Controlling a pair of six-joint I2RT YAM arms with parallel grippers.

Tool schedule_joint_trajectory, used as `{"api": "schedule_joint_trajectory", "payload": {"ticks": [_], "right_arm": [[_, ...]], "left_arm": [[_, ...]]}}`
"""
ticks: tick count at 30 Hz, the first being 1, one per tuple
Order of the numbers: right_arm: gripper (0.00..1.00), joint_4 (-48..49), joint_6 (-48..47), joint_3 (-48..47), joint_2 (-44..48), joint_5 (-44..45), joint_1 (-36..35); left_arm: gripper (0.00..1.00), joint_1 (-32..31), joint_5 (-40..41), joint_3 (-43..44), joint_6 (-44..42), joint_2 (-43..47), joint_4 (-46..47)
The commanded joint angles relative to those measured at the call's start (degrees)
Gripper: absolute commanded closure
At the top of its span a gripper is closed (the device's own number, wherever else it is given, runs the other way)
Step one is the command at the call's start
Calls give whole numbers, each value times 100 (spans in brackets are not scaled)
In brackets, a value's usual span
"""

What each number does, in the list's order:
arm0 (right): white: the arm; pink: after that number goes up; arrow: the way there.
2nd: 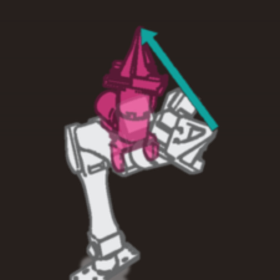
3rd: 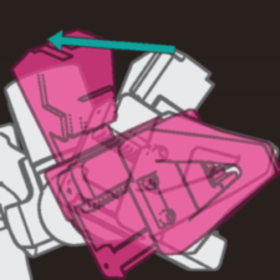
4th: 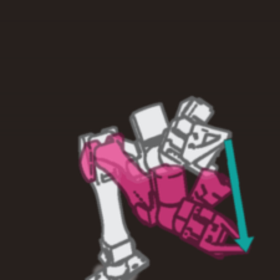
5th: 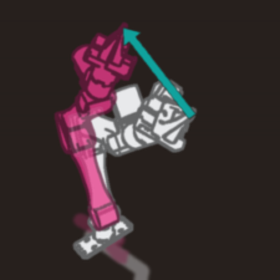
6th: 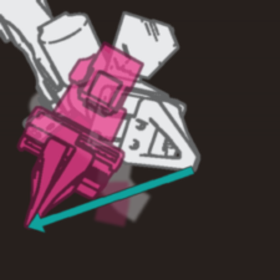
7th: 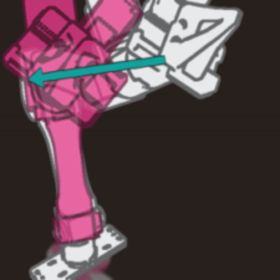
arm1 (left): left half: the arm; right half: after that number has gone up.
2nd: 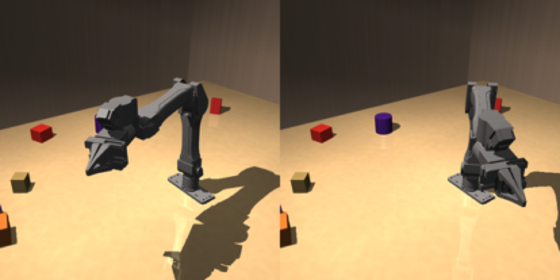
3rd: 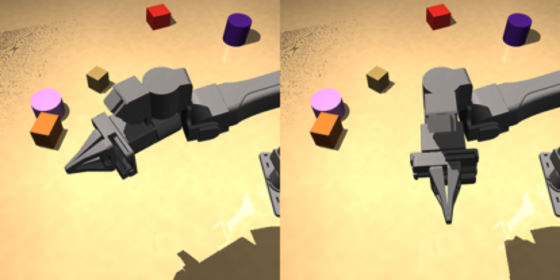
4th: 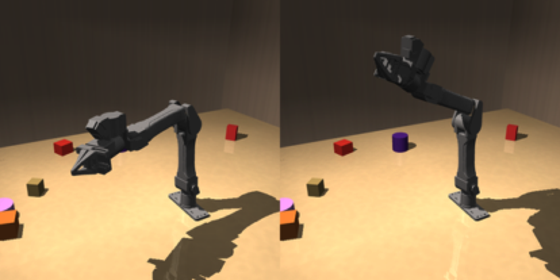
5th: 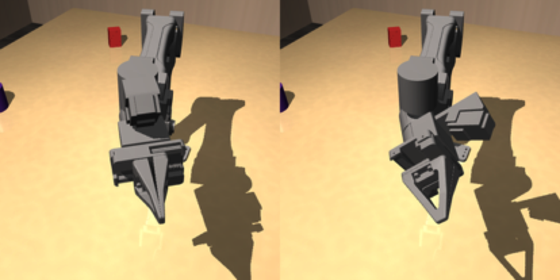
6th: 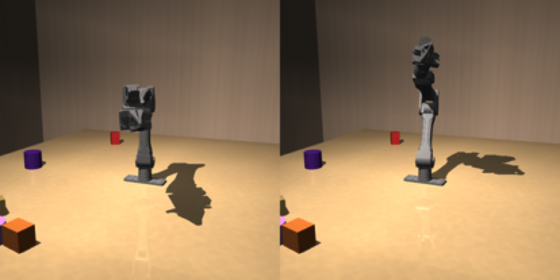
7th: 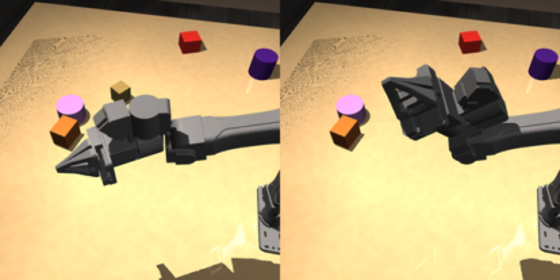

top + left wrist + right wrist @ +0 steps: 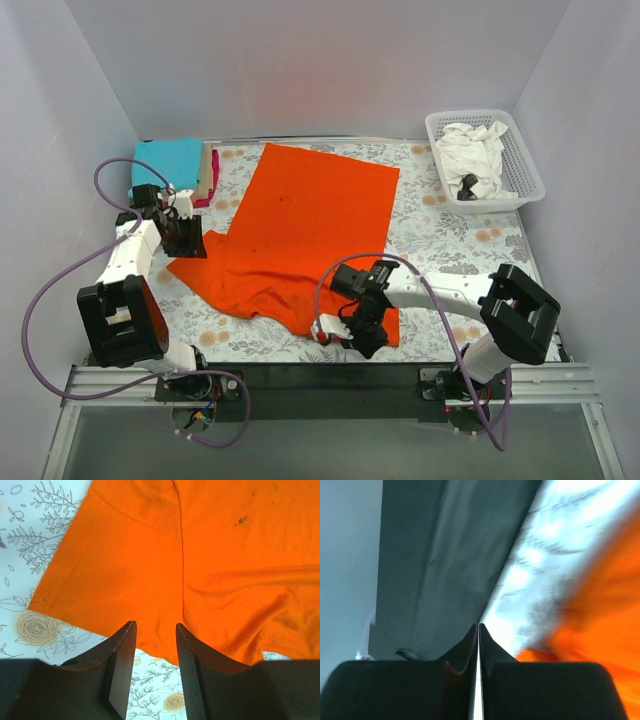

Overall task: Fold and stack the t-shirts
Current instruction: Flatten the tshirt out

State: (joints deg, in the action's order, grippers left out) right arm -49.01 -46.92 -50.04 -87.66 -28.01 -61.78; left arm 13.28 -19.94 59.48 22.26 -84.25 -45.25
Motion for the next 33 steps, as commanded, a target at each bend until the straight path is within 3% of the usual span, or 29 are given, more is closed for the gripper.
{"api": "schedule_joint_trajectory", "payload": {"ticks": [1,7,12,19,25,28,33], "right_arm": [[93,-547,-107,-970,-85,-293,409],[83,-452,15,-3106,-900,-39,2298],[80,356,639,-4458,-2228,1005,2881],[87,1254,1106,-5506,-3721,2097,3189],[90,1333,728,-4745,-3822,2537,3234],[92,1324,684,-3752,-3278,2327,3225],[93,1018,728,-1909,-2266,1774,2988]], "left_arm": [[64,17,-18,344,33,66,-176],[64,-114,140,187,103,-12,-151],[67,-273,412,-42,340,-215,-63],[69,-554,685,-428,595,-241,16],[70,-554,1097,-534,762,-854,244],[71,-554,1247,-368,762,-1163,446],[73,-554,1248,719,587,-2086,483]]}}
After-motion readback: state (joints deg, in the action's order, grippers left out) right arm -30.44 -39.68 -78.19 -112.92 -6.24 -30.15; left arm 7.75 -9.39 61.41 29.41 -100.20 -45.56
